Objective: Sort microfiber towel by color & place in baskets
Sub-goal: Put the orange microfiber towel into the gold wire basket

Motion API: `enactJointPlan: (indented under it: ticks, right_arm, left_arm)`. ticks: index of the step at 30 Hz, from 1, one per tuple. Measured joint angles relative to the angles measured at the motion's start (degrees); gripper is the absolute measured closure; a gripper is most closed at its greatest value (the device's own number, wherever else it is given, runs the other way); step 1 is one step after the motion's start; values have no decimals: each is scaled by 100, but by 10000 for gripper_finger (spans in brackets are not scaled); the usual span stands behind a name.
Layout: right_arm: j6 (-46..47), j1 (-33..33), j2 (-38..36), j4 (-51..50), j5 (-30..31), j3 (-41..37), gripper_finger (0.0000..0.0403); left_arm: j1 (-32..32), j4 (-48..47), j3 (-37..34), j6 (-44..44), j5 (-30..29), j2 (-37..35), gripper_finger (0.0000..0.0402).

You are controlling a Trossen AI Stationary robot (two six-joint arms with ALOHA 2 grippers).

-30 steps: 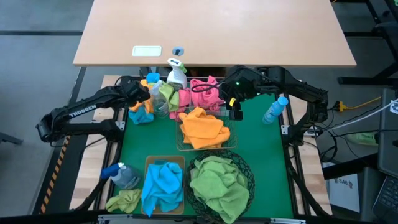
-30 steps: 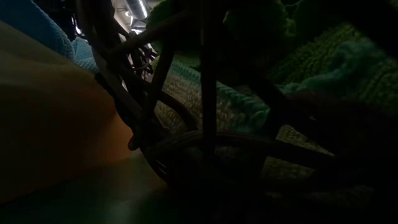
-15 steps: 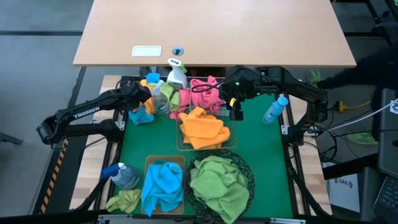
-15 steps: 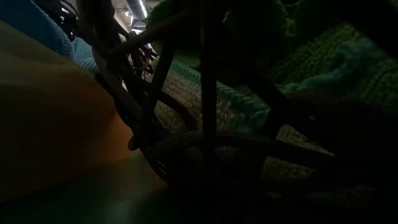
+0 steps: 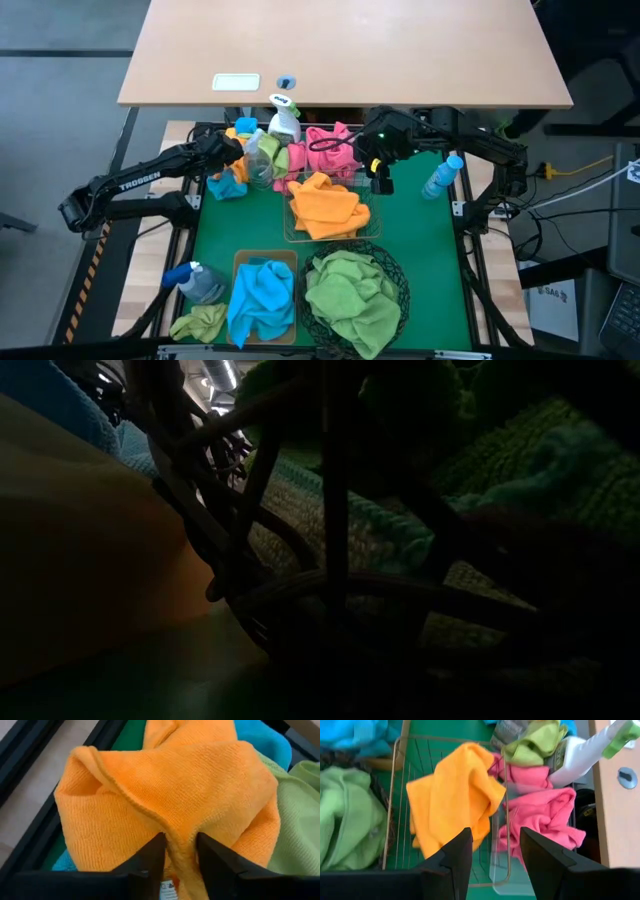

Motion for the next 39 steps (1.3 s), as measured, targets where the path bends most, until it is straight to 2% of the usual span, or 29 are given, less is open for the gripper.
enactJointPlan:
  ticks: [5,7,15,25,32,39]
  right_arm:
    - [-24,0,-17,-353,1,-2,239]
    - [-24,1,-44,-405,1,-2,239]
    - [-24,2,-63,-534,1,-2,239]
    - [-26,-2,-63,-797,-73,-2,239]
    - [-30,-2,-63,-788,-312,-2,239]
    - [-30,-2,-63,-1020,-407,-2,240]
  left_arm:
    - [0,0,0,267,-25,0,375]
    - [0,0,0,298,-55,0,394]
    - [-2,-4,0,705,-97,-226,399]
    - [-2,-45,92,1029,-256,-1367,400]
    - [-2,-22,892,1536,-499,-1913,401]
    - [-4,-24,2101,2333,-595,-1963,401]
